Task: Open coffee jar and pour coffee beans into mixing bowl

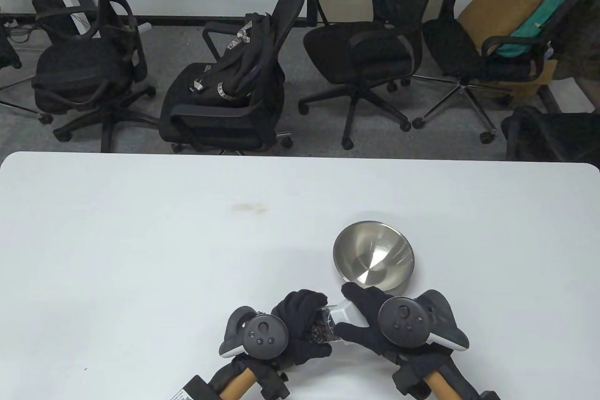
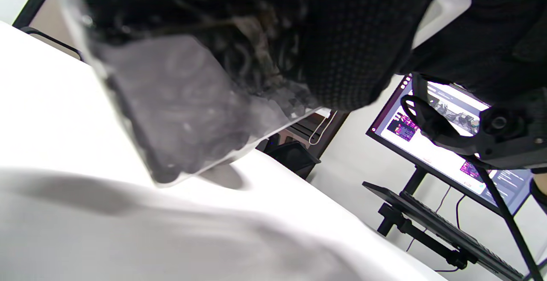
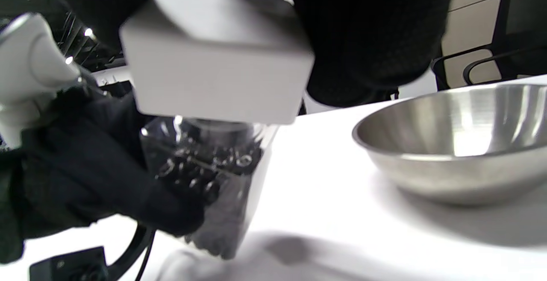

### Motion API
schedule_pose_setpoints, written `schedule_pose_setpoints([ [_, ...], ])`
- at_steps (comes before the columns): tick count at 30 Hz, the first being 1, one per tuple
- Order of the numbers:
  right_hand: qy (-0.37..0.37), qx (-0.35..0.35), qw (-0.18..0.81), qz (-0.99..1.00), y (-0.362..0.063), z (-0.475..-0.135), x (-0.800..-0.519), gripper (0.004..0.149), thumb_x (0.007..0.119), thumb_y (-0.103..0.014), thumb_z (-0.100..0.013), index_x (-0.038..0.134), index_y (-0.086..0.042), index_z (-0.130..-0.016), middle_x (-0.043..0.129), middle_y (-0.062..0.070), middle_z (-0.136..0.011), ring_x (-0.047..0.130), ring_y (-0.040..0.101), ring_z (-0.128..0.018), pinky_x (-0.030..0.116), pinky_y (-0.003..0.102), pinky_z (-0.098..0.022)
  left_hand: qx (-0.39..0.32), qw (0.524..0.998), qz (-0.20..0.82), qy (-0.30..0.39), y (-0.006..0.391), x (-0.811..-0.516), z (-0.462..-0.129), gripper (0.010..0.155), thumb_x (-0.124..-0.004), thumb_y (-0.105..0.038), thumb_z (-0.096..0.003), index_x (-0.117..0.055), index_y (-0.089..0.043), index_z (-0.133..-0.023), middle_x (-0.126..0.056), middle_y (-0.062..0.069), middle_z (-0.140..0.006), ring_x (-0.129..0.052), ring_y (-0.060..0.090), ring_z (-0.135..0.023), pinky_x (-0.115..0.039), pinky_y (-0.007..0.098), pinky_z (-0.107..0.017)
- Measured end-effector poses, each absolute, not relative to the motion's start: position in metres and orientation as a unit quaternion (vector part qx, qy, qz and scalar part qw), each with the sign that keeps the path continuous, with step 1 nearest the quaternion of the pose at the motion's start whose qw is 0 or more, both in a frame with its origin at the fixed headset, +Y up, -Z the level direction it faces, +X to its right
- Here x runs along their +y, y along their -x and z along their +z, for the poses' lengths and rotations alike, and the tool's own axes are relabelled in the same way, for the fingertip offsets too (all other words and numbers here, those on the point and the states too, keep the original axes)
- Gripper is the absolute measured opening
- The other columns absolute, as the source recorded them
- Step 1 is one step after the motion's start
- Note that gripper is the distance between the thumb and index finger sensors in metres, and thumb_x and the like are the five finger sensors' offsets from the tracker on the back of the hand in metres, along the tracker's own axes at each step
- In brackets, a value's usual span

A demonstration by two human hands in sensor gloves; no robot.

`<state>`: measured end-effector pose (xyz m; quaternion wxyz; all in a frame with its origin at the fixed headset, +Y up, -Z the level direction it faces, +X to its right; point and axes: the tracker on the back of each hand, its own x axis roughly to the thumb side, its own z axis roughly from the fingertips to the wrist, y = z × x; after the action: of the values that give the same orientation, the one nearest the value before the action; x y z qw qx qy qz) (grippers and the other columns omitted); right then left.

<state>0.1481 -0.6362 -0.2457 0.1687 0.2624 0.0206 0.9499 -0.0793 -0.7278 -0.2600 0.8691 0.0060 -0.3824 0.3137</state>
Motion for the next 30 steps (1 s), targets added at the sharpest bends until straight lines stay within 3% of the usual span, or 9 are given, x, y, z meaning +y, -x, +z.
schedule_pose_setpoints([
  [6,-0.193,0.041,0.136,0.971,-0.173,-0.249,-0.629,0.077,0.07,-0.059,-0.06,0.056,-0.005,-0.114,0.076,0.035,-0.091,0.09,0.041,-0.063,0.083,0.047,-0.047,-0.362,0.873,0.325,-0.015,0.088,-0.726,-0.264,0.092,-0.102,-0.044,-0.044,-0.053,-0.004,-0.111,-0.062,0.025,-0.106,-0.072,0.045,-0.091,-0.068,0.061,-0.07],
  [10,-0.094,0.055,0.081,0.991,-0.199,-0.256,-0.633,0.078,0.072,-0.058,-0.06,0.057,-0.004,-0.114,0.075,0.036,-0.092,0.089,0.043,-0.064,0.082,0.048,-0.048,-0.353,0.875,0.33,-0.023,0.093,-0.725,-0.266,0.092,-0.102,-0.044,-0.0443,-0.053,-0.004,-0.111,-0.062,0.025,-0.106,-0.072,0.045,-0.091,-0.068,0.061,-0.07],
  [14,0.02,0.088,0.015,0.996,-0.23,-0.274,-0.654,0.078,0.074,-0.057,-0.059,0.056,-0.004,-0.114,0.072,0.037,-0.095,0.087,0.045,-0.067,0.08,0.05,-0.05,-0.348,0.876,0.333,-0.025,0.097,-0.725,-0.268,0.092,-0.102,-0.044,-0.0443,-0.052,-0.004,-0.111,-0.062,0.025,-0.106,-0.072,0.045,-0.091,-0.068,0.061,-0.07],
  [18,0.076,0.133,-0.008,0.988,-0.253,-0.289,-0.684,0.079,0.076,-0.056,-0.059,0.054,-0.004,-0.115,0.071,0.037,-0.096,0.085,0.046,-0.069,0.079,0.052,-0.052,-0.346,0.876,0.334,-0.027,0.097,-0.725,-0.268,0.092,-0.102,-0.044,-0.0443,-0.052,-0.004,-0.111,-0.062,0.025,-0.106,-0.072,0.045,-0.091,-0.068,0.061,-0.07],
  [30,0.131,0.199,-0.056,0.97,-0.282,-0.306,-0.733,0.079,0.076,-0.056,-0.058,0.051,-0.007,-0.115,0.068,0.035,-0.099,0.083,0.045,-0.074,0.077,0.052,-0.055,-0.345,0.877,0.333,-0.027,0.098,-0.724,-0.268,0.092,-0.102,-0.044,-0.0444,-0.052,-0.004,-0.111,-0.061,0.025,-0.106,-0.072,0.045,-0.092,-0.067,0.061,-0.07],
])
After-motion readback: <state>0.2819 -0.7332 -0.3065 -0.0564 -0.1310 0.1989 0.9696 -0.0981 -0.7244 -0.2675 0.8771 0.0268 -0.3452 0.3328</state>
